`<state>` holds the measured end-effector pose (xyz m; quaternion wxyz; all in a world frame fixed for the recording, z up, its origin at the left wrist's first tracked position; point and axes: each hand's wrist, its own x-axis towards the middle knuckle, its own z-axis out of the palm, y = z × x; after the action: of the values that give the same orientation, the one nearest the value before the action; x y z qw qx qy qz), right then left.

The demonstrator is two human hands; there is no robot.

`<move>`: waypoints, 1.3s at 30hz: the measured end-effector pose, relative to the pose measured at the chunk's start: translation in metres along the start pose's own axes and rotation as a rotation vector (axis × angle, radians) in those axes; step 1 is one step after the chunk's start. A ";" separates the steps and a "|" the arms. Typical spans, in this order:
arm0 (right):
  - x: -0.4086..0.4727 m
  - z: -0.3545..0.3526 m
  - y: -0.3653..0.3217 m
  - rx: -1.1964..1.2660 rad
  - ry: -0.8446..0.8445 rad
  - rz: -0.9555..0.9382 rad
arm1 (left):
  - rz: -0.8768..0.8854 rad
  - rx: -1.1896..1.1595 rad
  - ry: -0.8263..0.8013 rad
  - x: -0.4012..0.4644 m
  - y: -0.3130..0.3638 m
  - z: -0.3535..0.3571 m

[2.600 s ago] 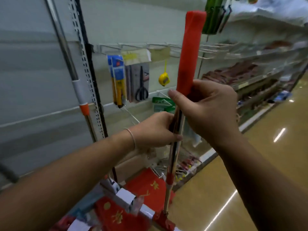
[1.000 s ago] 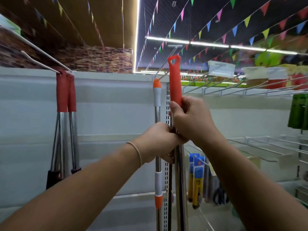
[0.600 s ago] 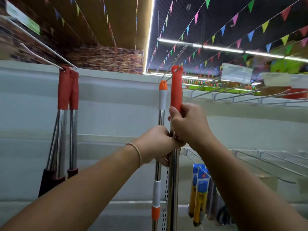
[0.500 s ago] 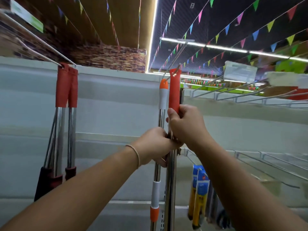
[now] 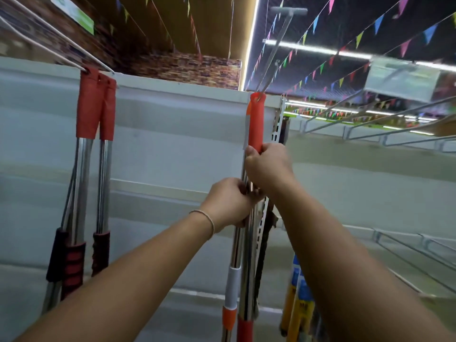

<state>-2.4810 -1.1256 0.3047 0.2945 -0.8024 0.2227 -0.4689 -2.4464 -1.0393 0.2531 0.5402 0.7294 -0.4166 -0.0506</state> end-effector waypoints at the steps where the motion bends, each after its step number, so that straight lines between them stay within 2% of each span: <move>1: 0.004 0.002 0.001 0.005 -0.004 0.008 | 0.000 0.000 0.001 0.004 -0.001 0.000; 15: 0.018 0.011 0.014 0.089 0.120 0.111 | 0.073 -0.014 -0.108 0.038 -0.025 0.004; 19: 0.010 0.013 0.015 0.107 0.139 0.129 | 0.177 0.069 -0.111 0.030 -0.038 0.012; 23: -0.010 0.022 0.021 0.102 0.141 0.158 | 0.177 0.156 -0.194 0.017 -0.058 0.022; 28: -0.073 0.035 0.053 -0.015 0.085 0.221 | 0.130 0.243 -0.439 -0.021 -0.113 0.031; 33: -0.168 0.052 0.110 -0.058 0.058 0.341 | 0.118 0.281 -0.571 -0.066 -0.170 0.041; 36: -0.224 0.064 0.136 -0.029 0.032 0.458 | 0.076 0.240 -0.611 -0.092 -0.199 0.054; 39: -0.264 0.070 0.157 -0.024 0.027 0.486 | -0.002 0.154 -0.677 -0.116 -0.220 0.068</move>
<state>-2.5538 -1.0534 0.0067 0.3860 -0.7225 0.4187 -0.3922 -2.4356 -0.9984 -0.0007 0.3146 0.7105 -0.5740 -0.2585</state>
